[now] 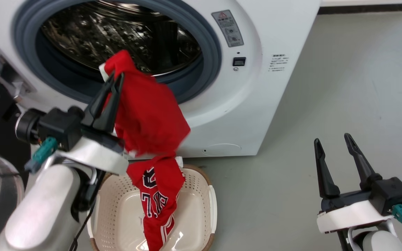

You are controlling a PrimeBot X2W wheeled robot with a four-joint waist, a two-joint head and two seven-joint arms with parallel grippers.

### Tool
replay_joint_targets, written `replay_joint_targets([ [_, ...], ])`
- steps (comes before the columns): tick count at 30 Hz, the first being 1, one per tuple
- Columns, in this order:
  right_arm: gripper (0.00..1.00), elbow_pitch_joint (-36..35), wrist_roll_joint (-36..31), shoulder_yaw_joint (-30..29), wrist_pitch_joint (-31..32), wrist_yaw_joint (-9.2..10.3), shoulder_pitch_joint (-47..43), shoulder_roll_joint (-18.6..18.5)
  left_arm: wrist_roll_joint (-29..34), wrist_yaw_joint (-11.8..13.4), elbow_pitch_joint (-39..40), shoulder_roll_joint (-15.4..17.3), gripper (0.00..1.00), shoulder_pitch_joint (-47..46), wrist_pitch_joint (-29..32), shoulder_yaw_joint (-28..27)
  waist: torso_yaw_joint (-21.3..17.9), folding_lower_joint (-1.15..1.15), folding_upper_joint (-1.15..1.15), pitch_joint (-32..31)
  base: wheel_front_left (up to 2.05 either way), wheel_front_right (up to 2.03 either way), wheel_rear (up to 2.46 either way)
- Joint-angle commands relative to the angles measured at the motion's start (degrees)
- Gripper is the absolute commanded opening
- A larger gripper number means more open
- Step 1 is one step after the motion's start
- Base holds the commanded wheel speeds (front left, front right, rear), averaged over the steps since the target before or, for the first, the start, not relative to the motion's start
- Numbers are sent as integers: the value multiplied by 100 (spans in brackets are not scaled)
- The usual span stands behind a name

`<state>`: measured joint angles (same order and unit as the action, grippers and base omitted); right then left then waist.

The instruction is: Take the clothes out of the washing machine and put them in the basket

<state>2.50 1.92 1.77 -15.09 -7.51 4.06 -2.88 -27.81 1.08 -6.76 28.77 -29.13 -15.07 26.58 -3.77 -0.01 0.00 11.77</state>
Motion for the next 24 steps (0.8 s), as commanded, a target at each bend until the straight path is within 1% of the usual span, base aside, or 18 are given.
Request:
replay_joint_targets([
  [1, 100, 23, -13, -9, -11, 4, -84, 0, 15, 36, 130, -7, 0, 123, -14, -58, 106, 1, 0, -96, 0, 0, 0],
  [3, 100, 24, -12, -16, -11, 4, -111, -1, -54, 45, 423, -53, 0, 433, -14, -94, 175, 1, 0, -139, 0, 0, 0],
  [7, 100, 32, -16, -57, -11, 4, -153, -1, -104, 107, 788, 36, 0, 924, 48, -14, 310, 1, 0, -145, 0, 0, 0],
  [9, 100, 30, -28, -49, -11, 4, -143, -1, -136, 138, 807, 74, 0, 1095, 111, 17, 357, 1, 0, -99, 0, 0, 0],
  [11, 100, 15, -43, -17, -11, 4, -93, -1, -173, 116, 687, 84, 0, 1235, 165, 62, 381, 1, 0, -2, 0, 0, 0],
  [14, 100, -24, -100, 12, -11, 4, 4, -1, -225, 42, 333, 46, 0, 1329, 153, 152, 382, 1, 0, 193, 0, 0, 0],
  [18, 100, -65, -201, -15, -11, 4, 129, -1, -280, -158, -431, -138, 0, 1269, 105, 293, 343, 1, 0, 543, 0, 0, 0],
  [21, 100, -117, -279, -23, -11, 4, 207, -1, -79, -322, -1083, -277, 0, 1029, 50, 467, 288, 1, 0, 873, 0, 0, 0],
  [24, 100, -174, -336, -59, -11, 4, 312, -1, 118, -435, -1834, -506, 0, 768, 7, 584, 237, 1, 0, 1206, 0, 0, 0],
])
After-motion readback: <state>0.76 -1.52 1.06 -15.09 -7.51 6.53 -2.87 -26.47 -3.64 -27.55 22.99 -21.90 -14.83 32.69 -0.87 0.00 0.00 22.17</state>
